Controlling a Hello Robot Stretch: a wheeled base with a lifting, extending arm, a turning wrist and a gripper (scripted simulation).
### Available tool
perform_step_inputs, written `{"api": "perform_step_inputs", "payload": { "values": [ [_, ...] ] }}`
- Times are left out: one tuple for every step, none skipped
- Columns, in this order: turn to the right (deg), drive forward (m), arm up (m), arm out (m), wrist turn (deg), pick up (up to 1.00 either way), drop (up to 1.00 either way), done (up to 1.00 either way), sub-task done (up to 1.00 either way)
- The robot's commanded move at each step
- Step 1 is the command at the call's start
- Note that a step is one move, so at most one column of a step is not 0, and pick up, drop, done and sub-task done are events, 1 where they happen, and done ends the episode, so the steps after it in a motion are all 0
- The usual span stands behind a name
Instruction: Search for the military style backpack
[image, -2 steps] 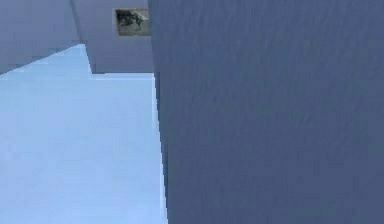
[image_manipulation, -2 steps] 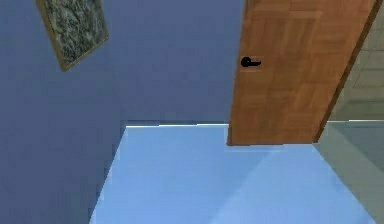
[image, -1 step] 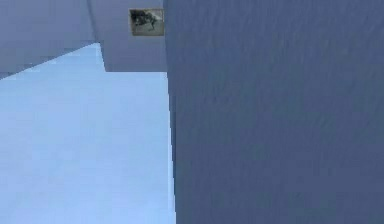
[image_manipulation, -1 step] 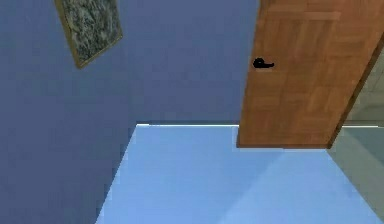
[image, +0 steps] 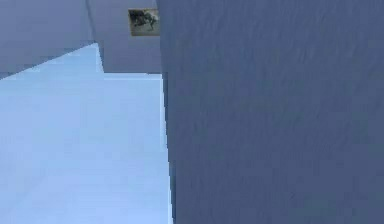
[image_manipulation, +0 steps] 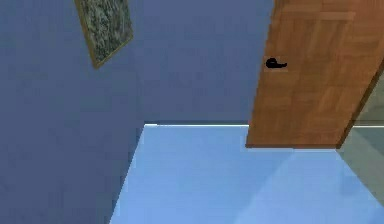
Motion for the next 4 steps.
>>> {"api": "perform_step_inputs", "payload": {
  "values": [
    [45.0, 0.0, 0.0, 0.0, 0.0, 0.0, 0.0, 0.0, 0.0],
    [45.0, 0.0, 0.0, 0.0, 0.0, 0.0, 0.0, 0.0, 0.0],
    [45.0, 0.0, 0.0, 0.0, 0.0, 0.0, 0.0, 0.0, 0.0],
    [24.0, 0.0, 0.0, 0.0, 0.0, 0.0, 0.0, 0.0, 0.0]
  ]
}}
